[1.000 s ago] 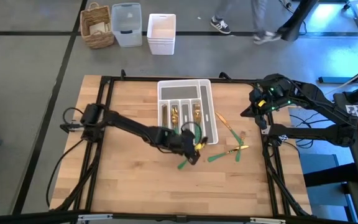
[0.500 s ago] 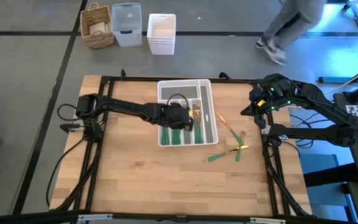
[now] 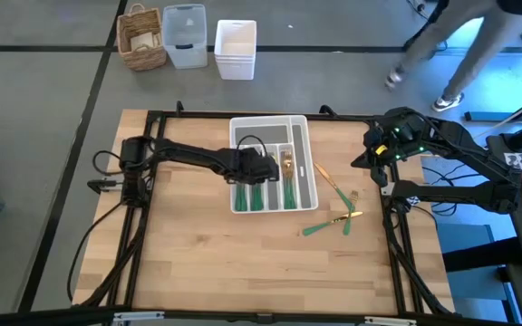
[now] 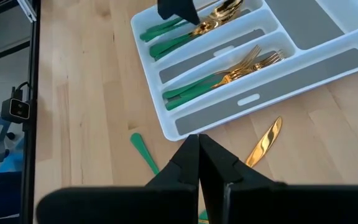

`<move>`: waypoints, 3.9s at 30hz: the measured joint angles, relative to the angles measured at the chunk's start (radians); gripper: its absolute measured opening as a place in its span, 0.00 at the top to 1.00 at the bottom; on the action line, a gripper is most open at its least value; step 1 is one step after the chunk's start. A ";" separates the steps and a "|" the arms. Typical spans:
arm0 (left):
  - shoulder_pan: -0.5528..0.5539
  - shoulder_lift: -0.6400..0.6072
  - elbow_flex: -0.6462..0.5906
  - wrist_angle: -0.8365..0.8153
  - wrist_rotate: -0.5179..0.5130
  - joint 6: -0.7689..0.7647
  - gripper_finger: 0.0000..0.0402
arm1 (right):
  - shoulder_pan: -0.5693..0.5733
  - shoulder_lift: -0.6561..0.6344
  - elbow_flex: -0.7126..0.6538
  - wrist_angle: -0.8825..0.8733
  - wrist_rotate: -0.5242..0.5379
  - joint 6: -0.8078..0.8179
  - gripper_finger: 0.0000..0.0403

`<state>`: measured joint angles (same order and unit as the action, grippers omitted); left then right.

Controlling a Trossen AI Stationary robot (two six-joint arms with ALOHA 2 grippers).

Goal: Sort silverware
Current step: Put the spoon into the silverware organizer, then put the fork into the silverware organizer

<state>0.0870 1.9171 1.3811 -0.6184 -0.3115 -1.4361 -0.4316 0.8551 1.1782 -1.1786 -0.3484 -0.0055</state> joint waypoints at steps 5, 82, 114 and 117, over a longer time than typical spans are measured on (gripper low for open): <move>-0.003 0.048 0.000 -0.004 0.001 -0.068 0.96 | -0.001 0.000 0.000 -0.001 -0.001 0.001 0.99; 0.348 -0.371 0.000 -0.116 0.178 1.205 0.80 | 0.543 0.562 -0.358 0.027 0.317 1.624 0.95; 0.348 -0.371 0.000 -0.134 0.179 1.235 0.80 | 0.542 0.562 -0.581 0.269 0.270 1.754 0.85; 0.348 -0.371 0.000 -0.134 0.179 1.235 0.80 | 0.543 0.562 -0.581 0.272 0.272 1.750 0.95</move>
<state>0.4351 1.5463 1.3815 -0.7528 -0.1329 -0.2008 0.1110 1.4170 0.5972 -0.9066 -0.0769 1.7441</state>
